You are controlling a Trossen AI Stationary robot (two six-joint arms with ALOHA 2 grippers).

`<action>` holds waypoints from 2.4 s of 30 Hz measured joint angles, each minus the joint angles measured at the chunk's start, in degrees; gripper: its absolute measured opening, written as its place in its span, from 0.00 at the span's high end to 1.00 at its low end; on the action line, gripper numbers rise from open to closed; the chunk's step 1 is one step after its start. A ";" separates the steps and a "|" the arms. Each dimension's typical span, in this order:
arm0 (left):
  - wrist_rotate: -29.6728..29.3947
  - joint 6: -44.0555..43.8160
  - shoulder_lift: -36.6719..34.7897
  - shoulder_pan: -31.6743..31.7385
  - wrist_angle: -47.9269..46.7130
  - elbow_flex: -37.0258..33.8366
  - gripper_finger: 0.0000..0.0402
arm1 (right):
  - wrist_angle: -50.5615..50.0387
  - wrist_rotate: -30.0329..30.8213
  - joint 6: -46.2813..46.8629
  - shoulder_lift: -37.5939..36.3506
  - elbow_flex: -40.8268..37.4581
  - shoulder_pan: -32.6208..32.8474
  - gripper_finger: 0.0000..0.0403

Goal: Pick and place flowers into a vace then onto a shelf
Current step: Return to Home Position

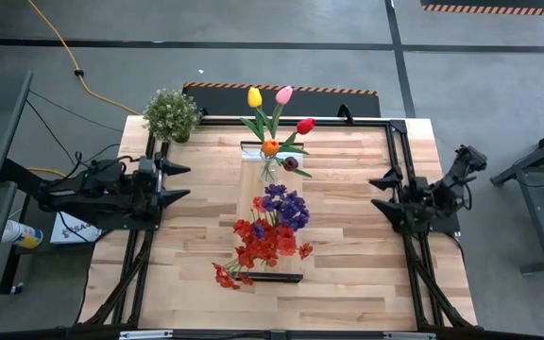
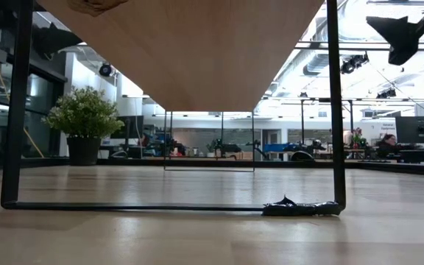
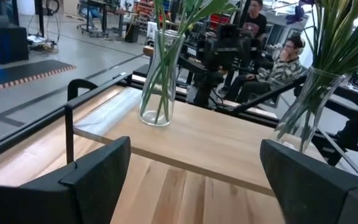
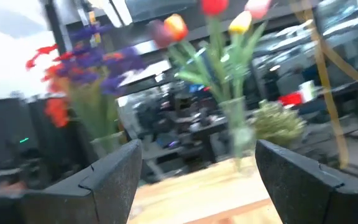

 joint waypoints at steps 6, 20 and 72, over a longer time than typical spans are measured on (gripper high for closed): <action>-1.74 0.02 0.00 0.00 -0.53 0.00 0.03 | -1.38 -1.12 -0.55 -0.02 -0.04 -8.47 0.25; -2.56 -2.63 0.00 0.00 3.07 -5.99 0.03 | -10.75 -11.15 9.14 0.00 -0.04 -23.13 0.25; 0.56 5.25 0.15 0.00 16.79 -18.51 0.03 | -21.92 -49.89 15.22 0.11 -0.37 -48.27 0.25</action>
